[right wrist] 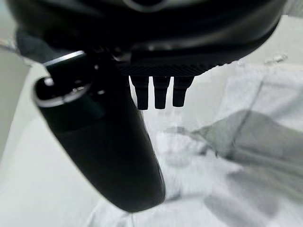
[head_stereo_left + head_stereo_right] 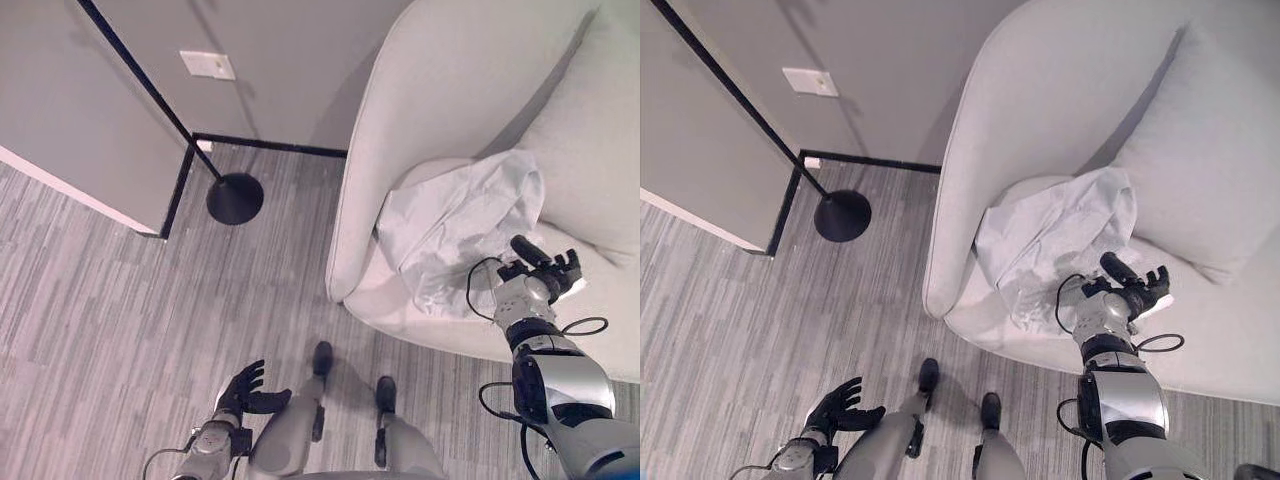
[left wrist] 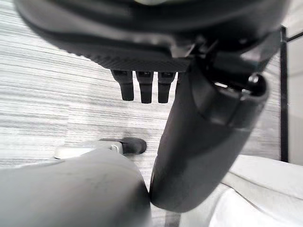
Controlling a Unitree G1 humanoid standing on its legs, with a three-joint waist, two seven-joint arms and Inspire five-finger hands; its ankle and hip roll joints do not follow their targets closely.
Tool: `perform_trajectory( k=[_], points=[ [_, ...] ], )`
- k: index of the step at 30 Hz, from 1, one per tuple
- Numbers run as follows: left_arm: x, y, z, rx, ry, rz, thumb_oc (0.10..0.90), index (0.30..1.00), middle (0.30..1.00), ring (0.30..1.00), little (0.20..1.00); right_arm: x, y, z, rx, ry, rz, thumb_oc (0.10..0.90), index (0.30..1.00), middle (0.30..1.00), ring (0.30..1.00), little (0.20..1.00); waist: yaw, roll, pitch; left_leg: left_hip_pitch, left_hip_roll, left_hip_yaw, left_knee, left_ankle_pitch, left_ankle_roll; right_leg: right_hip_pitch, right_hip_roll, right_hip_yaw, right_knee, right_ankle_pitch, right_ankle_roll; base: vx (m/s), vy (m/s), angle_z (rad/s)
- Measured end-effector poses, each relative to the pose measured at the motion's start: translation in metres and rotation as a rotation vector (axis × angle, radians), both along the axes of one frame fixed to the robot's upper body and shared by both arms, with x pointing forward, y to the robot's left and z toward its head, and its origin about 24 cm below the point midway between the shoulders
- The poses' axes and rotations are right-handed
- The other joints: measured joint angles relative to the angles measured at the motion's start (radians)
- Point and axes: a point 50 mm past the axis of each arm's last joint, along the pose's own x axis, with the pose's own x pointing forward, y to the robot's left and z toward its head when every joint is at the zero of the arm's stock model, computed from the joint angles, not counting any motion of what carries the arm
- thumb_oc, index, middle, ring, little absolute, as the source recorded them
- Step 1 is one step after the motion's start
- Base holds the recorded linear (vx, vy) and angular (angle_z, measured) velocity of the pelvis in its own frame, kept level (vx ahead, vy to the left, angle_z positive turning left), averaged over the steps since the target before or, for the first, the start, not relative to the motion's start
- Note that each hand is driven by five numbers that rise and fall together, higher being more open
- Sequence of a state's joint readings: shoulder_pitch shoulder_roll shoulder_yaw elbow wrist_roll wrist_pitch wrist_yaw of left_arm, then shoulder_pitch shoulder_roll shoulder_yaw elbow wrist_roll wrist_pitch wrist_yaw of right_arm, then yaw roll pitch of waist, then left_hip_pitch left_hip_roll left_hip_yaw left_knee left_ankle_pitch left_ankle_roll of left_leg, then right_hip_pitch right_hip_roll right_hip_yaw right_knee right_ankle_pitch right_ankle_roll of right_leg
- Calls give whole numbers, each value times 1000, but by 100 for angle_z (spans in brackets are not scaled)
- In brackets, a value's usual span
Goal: Hang the clothes on the sofa on the clothes rack.
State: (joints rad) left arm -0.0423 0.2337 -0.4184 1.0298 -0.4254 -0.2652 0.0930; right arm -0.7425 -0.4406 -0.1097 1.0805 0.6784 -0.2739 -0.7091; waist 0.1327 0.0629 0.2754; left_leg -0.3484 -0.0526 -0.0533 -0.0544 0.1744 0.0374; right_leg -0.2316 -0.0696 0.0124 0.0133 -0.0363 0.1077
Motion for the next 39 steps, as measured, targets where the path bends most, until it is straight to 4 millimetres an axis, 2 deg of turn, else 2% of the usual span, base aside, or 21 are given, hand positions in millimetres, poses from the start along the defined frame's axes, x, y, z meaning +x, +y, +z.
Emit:
perform_trajectory(
  k=[3, 8, 10, 17, 18, 19, 28, 34, 35, 39],
  points=[
    [4, -1, 2, 9, -10, -6, 800, 900, 900, 900, 900, 6, -2, 11, 9, -28, -6, 800, 900, 900, 900, 900, 5, -1, 5, -11, -3, -7, -4, 0, 0, 8, -4, -13, -34, 7, 0, 24, -16, 11],
    [11, -5, 5, 15, -41, -52, 800, 900, 900, 900, 900, 8, -27, 25, 22, -10, 2, 800, 900, 900, 900, 900, 42, -1, 11, -20, -4, -15, -17, 1, -2, 14, -8, -25, -80, 22, 3, 22, 1, 6],
    [16, -6, 8, 15, -56, -58, 800, 900, 900, 900, 900, 13, -30, 39, 14, -38, 36, 800, 900, 900, 900, 900, 48, 2, 28, -23, -6, -9, -17, 1, -2, 17, -8, -22, -91, 28, 4, 27, 21, -5],
    [18, -6, 8, 18, -58, -61, 800, 900, 900, 900, 900, 16, -29, 38, 35, -17, 112, 800, 900, 900, 900, 900, 54, -1, 32, -28, -7, -8, -19, 1, -2, 17, -10, -21, -103, 33, 3, 14, 9, 0],
    [18, -6, 8, 18, -58, -61, 800, 900, 900, 900, 900, 16, -29, 38, 45, -12, 112, 518, 476, 476, 476, 476, 56, -1, 32, -28, -7, -8, -20, 0, -2, 16, -11, -21, -103, 33, 3, 58, 49, -1],
    [18, -6, 8, 17, -58, -65, 800, 900, 900, 900, 900, 16, -29, 37, 57, -13, 124, 400, 300, 300, 300, 300, 57, -1, 32, -30, -7, -8, -23, 0, -3, 11, -13, -21, -103, 33, 3, 39, 43, -3],
    [34, -3, 14, 32, -72, -63, 800, 900, 900, 900, 900, 26, -7, 20, 194, -61, 313, 400, 300, 300, 300, 300, 55, -11, 64, -55, -15, -2, -31, 4, -5, -19, -19, -11, -104, 41, 11, 18, -3, -2],
    [31, 0, 11, 39, -43, -50, 800, 900, 900, 900, 900, 31, 2, 21, 205, -91, 360, 400, 300, 300, 300, 300, 56, -15, 66, -25, -13, -4, -30, 5, -5, 14, -17, -12, -105, 41, 11, 0, 0, 0],
    [29, 5, 9, 48, -29, -22, 800, 900, 900, 900, 900, 39, 18, 25, 227, -184, 415, 400, 300, 300, 300, 300, 44, -23, 70, -11, -10, -4, -31, 4, -5, 27, -14, -13, -105, 41, 11, 0, 0, 0],
    [26, 8, 8, 47, -25, 2, 800, 900, 900, 900, 900, 44, 38, 36, 227, -328, 489, 400, 300, 300, 300, 300, 29, -35, 76, -10, -6, -6, -29, 4, -6, 29, -9, -13, -105, 46, 11, -8, -4, 0]
  ],
)
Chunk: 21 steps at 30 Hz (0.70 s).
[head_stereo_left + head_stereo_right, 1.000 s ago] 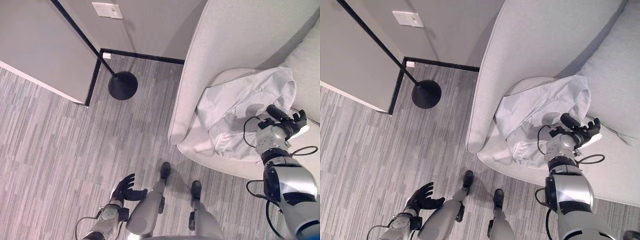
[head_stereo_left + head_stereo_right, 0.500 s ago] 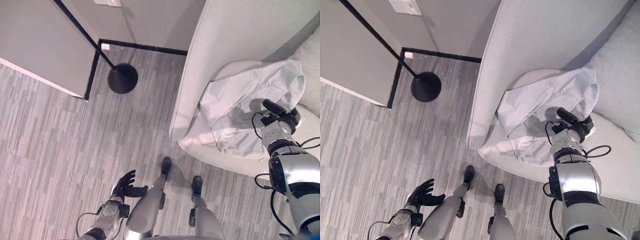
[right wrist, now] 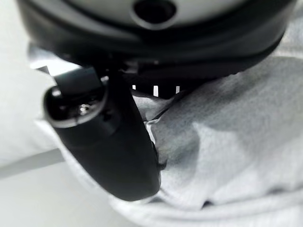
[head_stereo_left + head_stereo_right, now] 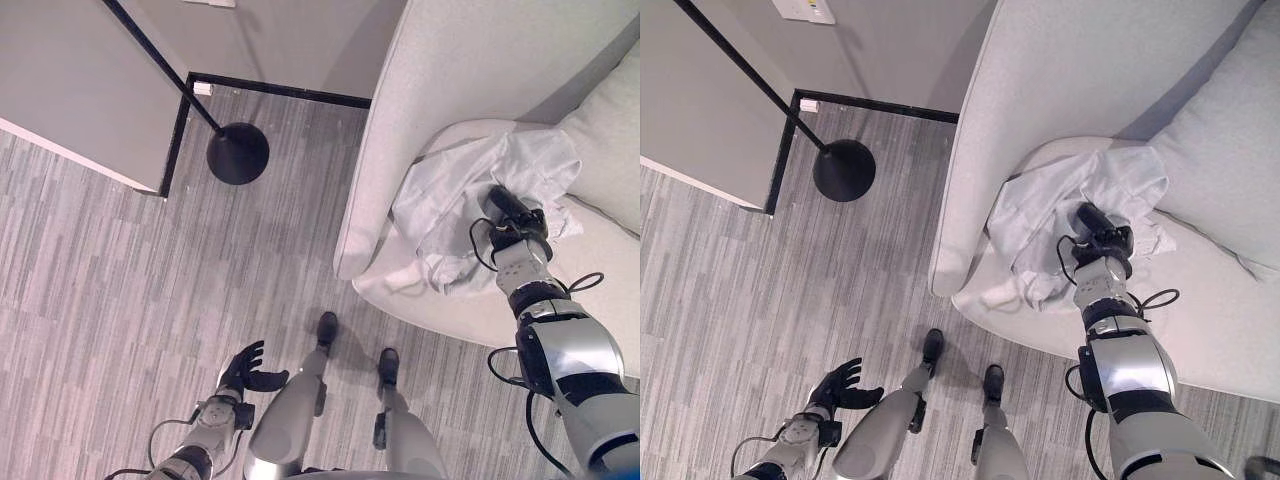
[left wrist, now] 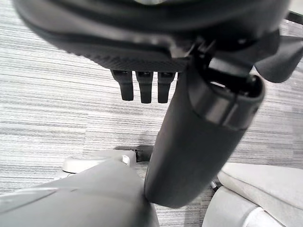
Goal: Hang the clothes on the sofa on the clothes rack.
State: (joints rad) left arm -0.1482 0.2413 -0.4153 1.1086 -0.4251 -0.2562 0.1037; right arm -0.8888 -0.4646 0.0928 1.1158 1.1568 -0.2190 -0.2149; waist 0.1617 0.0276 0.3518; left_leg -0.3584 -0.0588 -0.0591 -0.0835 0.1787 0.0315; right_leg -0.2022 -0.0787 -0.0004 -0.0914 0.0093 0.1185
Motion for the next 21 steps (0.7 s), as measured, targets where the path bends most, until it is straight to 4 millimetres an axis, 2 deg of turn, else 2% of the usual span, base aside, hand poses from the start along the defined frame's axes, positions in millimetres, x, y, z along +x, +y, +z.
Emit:
perform_trajectory(
  k=[1, 5, 9, 14, 15, 17, 21],
  points=[
    [0, 2, 0, 4, 0, 11, 800, 900, 900, 900, 900, -1, 13, 4, -15, -69, 53, 400, 300, 300, 300, 300, -6, -8, 2, 1, 0, 2, 0, 1, 0, 0, 0, 3, 0, 2, 0, 0, 0, 0],
    [0, 4, 0, 30, 3, 8, 800, 900, 900, 900, 900, -13, 40, 18, -61, -236, 187, 400, 300, 300, 300, 300, -5, -21, 6, 28, -3, 8, -2, 2, 1, 24, -5, 6, 0, 3, 2, 32, -9, -4],
    [8, 2, 7, 45, -35, -41, 800, 900, 900, 900, 900, -30, 64, 49, -137, -434, 319, 400, 300, 300, 300, 300, -19, -31, 5, 94, -4, 6, -5, -3, -5, 90, -7, 5, 0, 1, 0, 67, -5, 1],
    [20, -1, 32, -10, -181, -116, 800, 900, 900, 900, 900, -52, 62, 97, -408, -613, 369, 400, 300, 300, 300, 300, -31, -45, -3, 151, -6, 1, -6, -14, -17, 149, -9, 2, 0, -1, -3, 54, 7, 2],
    [21, 2, 36, -10, -199, -128, 800, 900, 900, 900, 900, -56, 62, 106, -453, -645, 370, 400, 300, 300, 300, 300, -37, -54, -26, 161, -6, 2, -6, -22, -20, 157, -15, 4, 0, -3, -5, 57, 16, -3],
    [25, 6, 47, -14, -239, -149, 800, 900, 900, 900, 900, -61, 63, 117, -504, -686, 371, 400, 300, 300, 300, 300, -47, -63, -59, 165, -6, 3, -6, -23, -18, 160, -15, 5, 0, -3, -6, 32, 5, -3],
    [35, 8, 77, -58, -377, -158, 800, 900, 900, 900, 900, -65, 64, 136, -547, -737, 364, 400, 300, 300, 300, 300, -58, -60, -85, 214, -9, 9, -6, -22, -13, 207, -20, 8, 0, -5, -7, 12, -15, -3]
  ],
)
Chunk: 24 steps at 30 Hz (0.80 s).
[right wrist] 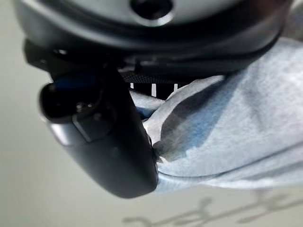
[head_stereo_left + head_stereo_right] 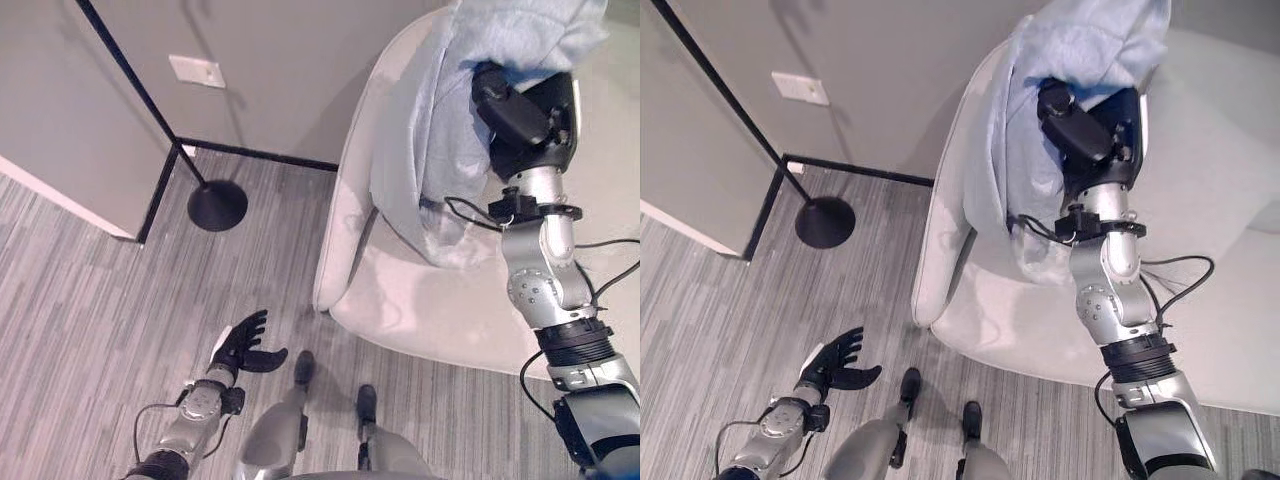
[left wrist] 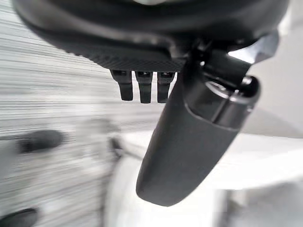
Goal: Hang the clothes on the sofa on the clothes rack.
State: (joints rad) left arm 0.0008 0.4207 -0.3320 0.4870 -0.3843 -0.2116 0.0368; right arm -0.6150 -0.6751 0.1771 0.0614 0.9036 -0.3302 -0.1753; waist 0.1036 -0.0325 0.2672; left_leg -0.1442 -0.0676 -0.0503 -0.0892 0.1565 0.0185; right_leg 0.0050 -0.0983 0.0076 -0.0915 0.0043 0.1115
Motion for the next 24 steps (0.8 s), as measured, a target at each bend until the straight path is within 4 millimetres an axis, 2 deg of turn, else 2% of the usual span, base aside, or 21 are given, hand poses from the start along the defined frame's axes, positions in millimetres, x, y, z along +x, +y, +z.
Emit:
perform_trajectory(
  k=[1, 3, 8, 11, 12, 13, 16, 18, 20, 24],
  points=[
    [2, 0, 5, -17, -24, 13, 800, 900, 900, 900, 900, 0, 0, 4, -3, -8, -6, 400, 300, 300, 300, 300, 0, 1, -1, 7, 0, 1, 0, 0, 1, 7, 0, 1, 0, 0, 0, 11, -41, -5],
    [12, 1, 26, -36, -124, 42, 800, 900, 900, 900, 900, -1, -1, 26, -56, -63, -46, 400, 300, 300, 300, 300, 0, 8, -17, 21, 2, 2, 0, -6, -4, 19, 2, 5, 0, -2, -3, 28, -49, -3],
    [27, 5, 51, 11, -277, 135, 800, 900, 900, 900, 900, -3, 5, 62, -59, -166, -86, 400, 300, 300, 300, 300, -12, 7, -51, 66, 6, 8, 0, -12, -1, 62, 5, 8, 0, -9, -11, 15, -35, -4],
    [46, 2, 80, -2, -421, 220, 800, 900, 900, 900, 900, -7, 15, 88, -37, -245, -82, 400, 300, 300, 300, 300, -24, -7, -62, 81, 15, 8, 0, -11, 0, 77, 14, 8, 0, -10, -12, 8, -12, -1],
    [54, -4, 94, -28, -507, 238, 800, 900, 900, 900, 900, -10, 16, 93, -14, -281, -86, 400, 300, 300, 300, 300, -35, -25, -95, 89, 19, 9, 0, -17, -6, 83, 16, 8, 0, -15, -18, -9, -42, -2],
    [60, -8, 98, -42, -525, 252, 800, 900, 900, 900, 900, -10, 18, 97, -6, -288, -90, 400, 300, 300, 300, 300, -38, -27, -97, 99, 19, 10, 0, -18, -8, 93, 16, 8, 0, -16, -19, 19, -41, -2],
    [71, -26, 103, -58, -555, 217, 800, 900, 900, 900, 900, -2, 28, 116, -5, -306, -96, 400, 300, 300, 300, 300, -56, -27, -124, 106, 18, 11, 0, -16, -6, 100, 16, 9, 0, -16, -19, 0, -7, -1],
    [72, -45, 98, -53, -536, 140, 800, 900, 900, 900, 900, -1, 36, 130, -1, -333, -91, 400, 300, 300, 300, 300, -68, -31, -144, 113, 20, 14, 0, -19, -9, 105, 18, 13, 0, -16, -18, 4, -12, -7],
    [68, -58, 90, -27, -513, 85, 800, 900, 900, 900, 900, -4, 39, 134, 28, -366, -67, 400, 300, 300, 300, 300, -80, -43, -163, 117, 23, 22, 0, -29, -17, 102, 21, 24, 0, -18, -21, 20, -27, -10],
    [67, -79, 67, -2, -429, 77, 800, 900, 900, 900, 900, -11, 64, 133, 47, -391, 36, 400, 300, 300, 300, 300, -110, -39, -196, 120, 26, 34, 0, -27, -10, 103, 22, 36, 0, -18, -21, 18, -25, -10]
  ],
)
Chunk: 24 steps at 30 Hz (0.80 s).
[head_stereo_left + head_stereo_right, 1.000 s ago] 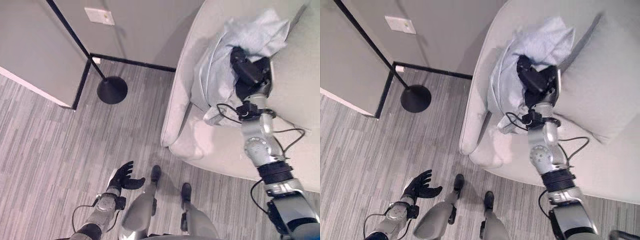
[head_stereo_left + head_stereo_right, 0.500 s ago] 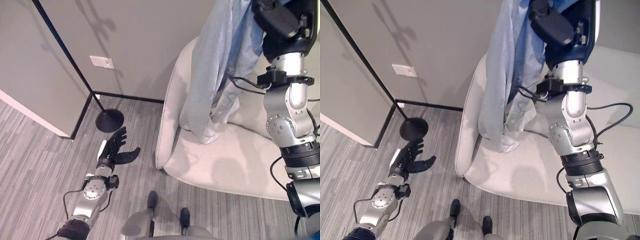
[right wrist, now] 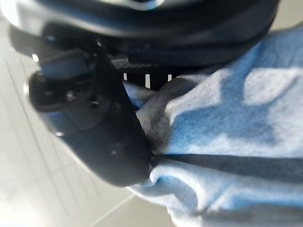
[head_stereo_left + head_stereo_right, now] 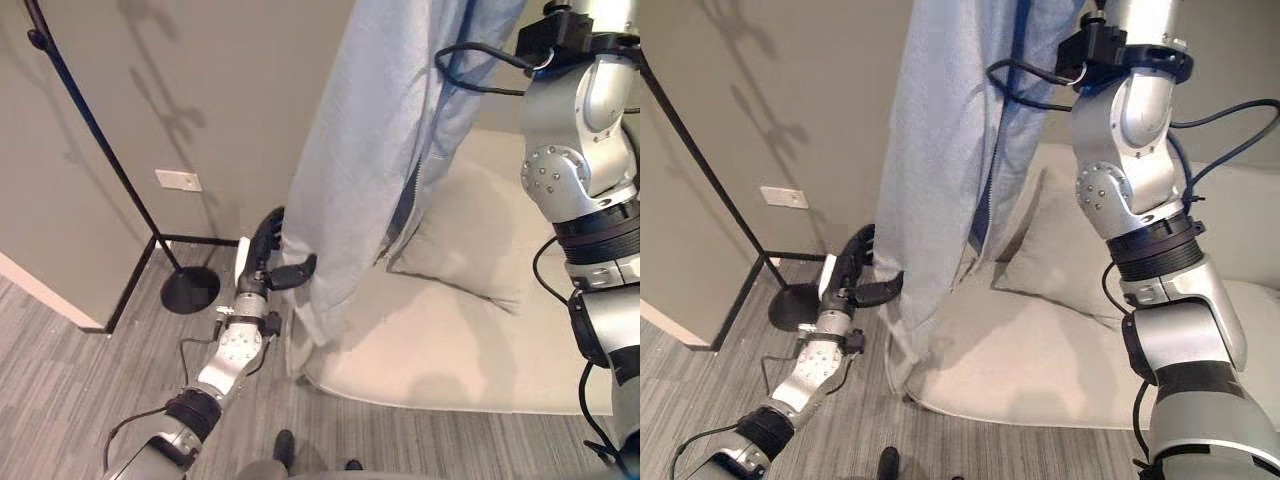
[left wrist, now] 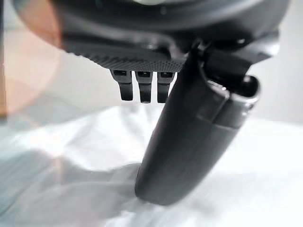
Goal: Hang the clothes on the sofa on the clothes rack.
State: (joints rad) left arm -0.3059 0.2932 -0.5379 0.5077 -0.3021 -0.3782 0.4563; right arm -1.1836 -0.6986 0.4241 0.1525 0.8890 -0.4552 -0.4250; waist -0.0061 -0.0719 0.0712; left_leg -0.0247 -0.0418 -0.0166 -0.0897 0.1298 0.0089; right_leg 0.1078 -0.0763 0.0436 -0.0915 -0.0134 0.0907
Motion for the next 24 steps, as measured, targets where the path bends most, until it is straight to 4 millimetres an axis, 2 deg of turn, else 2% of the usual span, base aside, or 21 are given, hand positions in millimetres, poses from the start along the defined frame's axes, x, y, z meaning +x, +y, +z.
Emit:
perform_trajectory(
  k=[6, 8, 10, 11, 12, 14, 16, 19, 24],
  points=[
    [10, -30, -15, 61, 71, 7, 800, 900, 900, 900, 900, -11, 33, -9, -54, -22, 131, 400, 300, 300, 300, 300, -46, 6, -6, 14, 7, 13, 0, -3, -3, 5, 7, 13, 0, 0, 1, 0, -15, -6],
    [21, -32, -20, 88, 125, 97, 800, 900, 900, 900, 900, -23, 54, -14, -72, -24, 241, 400, 300, 300, 300, 300, -61, 13, -11, 14, 9, 17, -1, -3, -4, 2, 8, 20, 0, 1, 0, 3, -34, -8],
    [24, -38, -19, 64, 131, 138, 800, 900, 900, 900, 900, -37, 65, -17, -108, -54, 309, 400, 300, 300, 300, 300, -83, 16, -13, 14, 11, 22, -1, -4, -5, 0, 8, 27, 1, 1, 0, -1, -19, -11],
    [29, -38, -15, 35, 132, 169, 527, 491, 491, 491, 491, -50, 70, -18, -126, -88, 360, 400, 300, 300, 300, 300, -90, 16, -13, 15, 12, 28, -1, -6, -6, 1, 9, 31, 1, 1, 1, -4, -14, -14],
    [31, -42, -11, -2, 132, 176, 400, 300, 300, 300, 300, -58, 72, -18, -132, -119, 397, 400, 300, 300, 300, 300, -96, 17, -13, 16, 12, 33, -1, -6, -5, 1, 10, 35, 1, 2, 1, -7, -25, -14],
    [37, -47, -3, -80, 133, 184, 400, 300, 300, 300, 300, -68, 74, -18, -130, -157, 438, 400, 300, 300, 300, 300, -114, 17, -14, 18, 15, 43, -1, -6, -5, -2, 10, 46, 2, 2, 1, 0, -27, -12],
    [41, -51, 3, -198, 147, 205, 400, 300, 300, 300, 300, -70, 75, -17, -135, -178, 426, 400, 300, 300, 300, 300, -113, 17, -14, 24, 18, 54, -1, -9, -5, -3, 11, 57, 5, 2, 1, 1, -33, -20],
    [41, -58, 10, -334, 152, 178, 400, 300, 300, 300, 300, -67, 74, -19, -133, -175, 408, 400, 300, 300, 300, 300, -117, 18, -14, 34, 25, 66, -1, -18, -10, -3, 16, 67, 8, 1, 2, -3, -40, -15],
    [33, -66, 15, -447, 141, 109, 400, 300, 300, 300, 300, -58, 67, -29, -99, -113, 371, 400, 300, 300, 300, 300, -120, 16, -18, 34, 30, 63, -1, -18, -11, -4, 26, 66, 8, 1, 1, -3, -48, 0]
  ],
)
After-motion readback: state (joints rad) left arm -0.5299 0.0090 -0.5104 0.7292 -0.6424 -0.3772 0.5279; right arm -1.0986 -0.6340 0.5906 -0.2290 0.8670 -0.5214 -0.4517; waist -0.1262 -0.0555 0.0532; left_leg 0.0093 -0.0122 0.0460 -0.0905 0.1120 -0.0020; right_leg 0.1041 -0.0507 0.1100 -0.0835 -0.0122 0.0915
